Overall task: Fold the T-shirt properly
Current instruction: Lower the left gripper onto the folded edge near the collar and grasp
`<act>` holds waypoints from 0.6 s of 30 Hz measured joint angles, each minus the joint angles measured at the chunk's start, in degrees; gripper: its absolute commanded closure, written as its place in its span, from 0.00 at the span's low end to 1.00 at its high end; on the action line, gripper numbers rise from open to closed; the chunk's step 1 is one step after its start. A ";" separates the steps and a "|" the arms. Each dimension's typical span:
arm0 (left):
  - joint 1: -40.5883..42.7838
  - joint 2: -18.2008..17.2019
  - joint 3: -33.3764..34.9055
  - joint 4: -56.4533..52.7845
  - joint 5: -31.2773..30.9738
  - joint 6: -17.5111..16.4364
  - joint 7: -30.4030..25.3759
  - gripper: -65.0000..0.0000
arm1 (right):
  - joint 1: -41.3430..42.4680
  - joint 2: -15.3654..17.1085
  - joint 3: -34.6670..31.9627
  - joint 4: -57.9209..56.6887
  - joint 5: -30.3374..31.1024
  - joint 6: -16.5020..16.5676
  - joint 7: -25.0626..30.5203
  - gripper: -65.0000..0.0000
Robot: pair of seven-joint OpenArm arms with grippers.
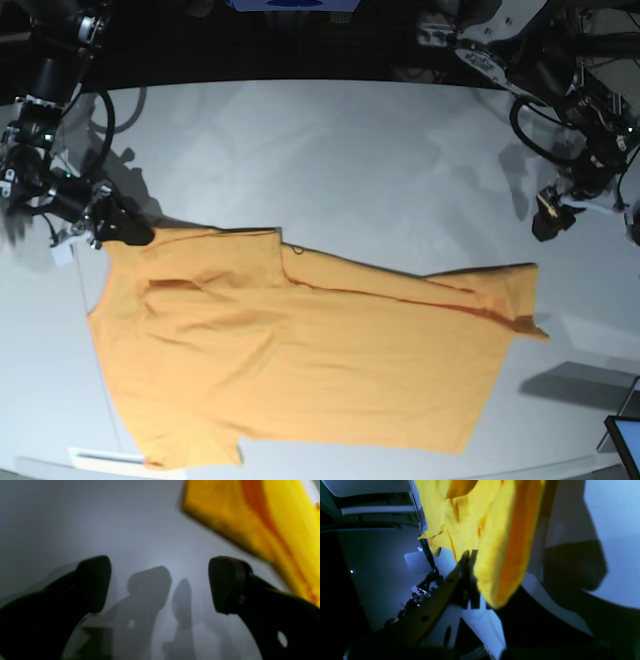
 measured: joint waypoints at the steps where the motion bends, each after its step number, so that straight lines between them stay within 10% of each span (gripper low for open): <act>1: -0.87 -0.07 0.04 -1.14 -0.26 0.00 -0.04 0.08 | 0.00 0.02 0.00 0.00 0.04 0.00 0.00 0.99; 18: -10.12 -1.20 4.57 -18.49 -2.05 -1.01 -7.06 0.08 | -0.52 0.17 0.00 0.26 0.31 0.07 -0.02 0.99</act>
